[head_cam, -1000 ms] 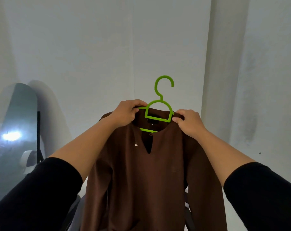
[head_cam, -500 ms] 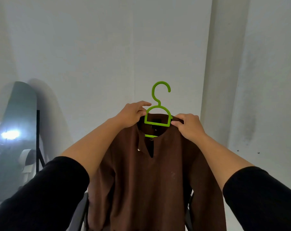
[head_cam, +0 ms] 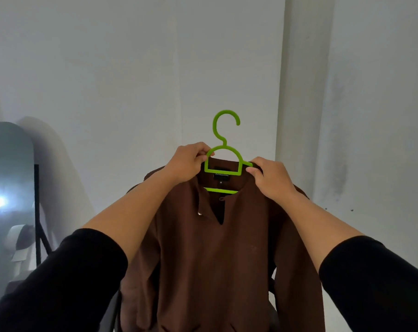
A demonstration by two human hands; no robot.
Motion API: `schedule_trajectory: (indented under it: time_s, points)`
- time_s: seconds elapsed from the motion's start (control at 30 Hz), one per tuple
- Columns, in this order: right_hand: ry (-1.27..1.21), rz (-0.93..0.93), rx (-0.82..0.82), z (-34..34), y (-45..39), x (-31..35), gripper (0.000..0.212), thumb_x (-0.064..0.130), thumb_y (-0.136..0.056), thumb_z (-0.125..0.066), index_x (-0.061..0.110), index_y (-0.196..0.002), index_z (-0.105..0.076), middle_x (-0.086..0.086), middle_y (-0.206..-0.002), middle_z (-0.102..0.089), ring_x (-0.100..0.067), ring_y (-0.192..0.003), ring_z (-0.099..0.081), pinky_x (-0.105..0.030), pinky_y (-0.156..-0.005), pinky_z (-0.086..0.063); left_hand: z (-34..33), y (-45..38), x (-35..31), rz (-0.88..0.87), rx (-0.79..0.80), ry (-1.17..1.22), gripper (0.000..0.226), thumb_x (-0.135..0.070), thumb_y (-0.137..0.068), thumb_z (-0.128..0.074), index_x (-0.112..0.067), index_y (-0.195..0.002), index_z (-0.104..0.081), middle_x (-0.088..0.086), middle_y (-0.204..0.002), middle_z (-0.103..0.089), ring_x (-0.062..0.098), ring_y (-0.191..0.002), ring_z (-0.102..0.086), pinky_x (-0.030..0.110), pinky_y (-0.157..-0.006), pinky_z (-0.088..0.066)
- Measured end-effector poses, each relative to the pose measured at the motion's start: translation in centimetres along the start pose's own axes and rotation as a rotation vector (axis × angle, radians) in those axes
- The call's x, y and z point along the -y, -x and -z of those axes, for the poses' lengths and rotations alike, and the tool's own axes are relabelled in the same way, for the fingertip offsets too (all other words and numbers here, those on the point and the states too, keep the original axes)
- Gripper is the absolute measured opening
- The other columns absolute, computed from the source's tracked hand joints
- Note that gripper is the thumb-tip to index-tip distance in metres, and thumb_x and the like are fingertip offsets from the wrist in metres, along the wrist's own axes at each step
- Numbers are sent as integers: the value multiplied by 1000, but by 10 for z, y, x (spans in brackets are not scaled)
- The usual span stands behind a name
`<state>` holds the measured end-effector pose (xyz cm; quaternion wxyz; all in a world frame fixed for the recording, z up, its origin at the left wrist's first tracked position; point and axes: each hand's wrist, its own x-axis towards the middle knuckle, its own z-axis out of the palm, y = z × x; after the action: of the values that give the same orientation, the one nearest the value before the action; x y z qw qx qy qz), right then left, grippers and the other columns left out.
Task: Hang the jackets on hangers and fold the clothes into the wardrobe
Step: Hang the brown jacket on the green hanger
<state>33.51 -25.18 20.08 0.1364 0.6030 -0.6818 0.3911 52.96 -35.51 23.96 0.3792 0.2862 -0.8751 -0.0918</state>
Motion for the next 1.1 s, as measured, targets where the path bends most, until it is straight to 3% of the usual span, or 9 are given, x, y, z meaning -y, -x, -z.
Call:
schedule_trajectory:
  time_s: [0.17,0.37,0.47,0.6,0.7,0.8,0.93,1.0,1.1]
  points:
    - [68,-69,-92,27,8,-16,26,27,-96,-50,8,-105,-64,-12,-93,-68,-31,-87,-59,-29,-69,-36,-5,2,10,-35,-11,39,22,-35,-92,-55,-23,-108,-64,-8,-105,-65,8,-97,-56,19,-84,-37]
    - [175,-162,-222,83,28,-58,23,25,-93,-54,10,-104,-67,-11,-99,-69,-32,-96,-60,-37,-81,-44,-64,-17,-24,-139,-120,48,16,-13,-93,-52,-8,-102,-64,10,-98,-69,28,-94,-61,22,-75,-34]
    - [332,-246,-294,112,44,-79,29,37,-93,-51,26,-118,-62,-3,-112,-62,-26,-112,-51,-39,-90,-36,-97,-30,-61,-139,-162,138,17,-11,-92,-52,-7,-102,-65,10,-99,-69,28,-95,-61,24,-80,-36]
    - [551,-217,-369,151,58,-103,39,44,-92,-50,35,-130,-53,5,-122,-57,-19,-118,-41,-38,-88,-26,-140,-50,-110,-172,-150,197,18,-14,-93,-52,-10,-104,-66,10,-102,-69,29,-99,-61,34,-91,-43]
    - [686,-232,-372,175,61,-131,41,42,-94,-48,35,-134,-48,2,-110,-66,-22,-112,-45,-39,-85,-27,-170,-67,-147,-209,-156,243,17,-14,-92,-53,-10,-103,-66,10,-99,-70,30,-96,-61,34,-88,-44]
    - [646,-283,-393,198,57,-167,40,40,-94,-48,36,-134,-48,1,-102,-69,-24,-108,-46,-38,-83,-28,-201,-86,-177,-222,-162,258,16,-14,-92,-54,-10,-101,-66,10,-99,-70,30,-96,-61,31,-86,-42]
    - [549,-342,-420,225,43,-221,38,37,-95,-48,37,-133,-50,1,-105,-68,-25,-110,-45,-40,-86,-33,-242,-114,-212,-333,-206,275,18,-11,-91,-55,-10,-105,-66,5,-103,-69,23,-99,-61,16,-81,-33]
    - [516,-358,-436,232,35,-248,37,36,-96,-48,37,-132,-50,-1,-106,-67,-26,-109,-44,-41,-86,-35,-261,-127,-222,-417,-241,301,23,-9,-91,-54,-14,-112,-62,2,-104,-68,18,-98,-60,18,-83,-36]
    - [470,-386,-424,240,23,-280,36,35,-96,-48,38,-132,-51,-1,-107,-67,-24,-110,-43,-40,-87,-35,-287,-147,-223,-552,-225,211,30,-14,-94,-45,-20,-120,-58,6,-98,-64,24,-91,-59,22,-81,-39]
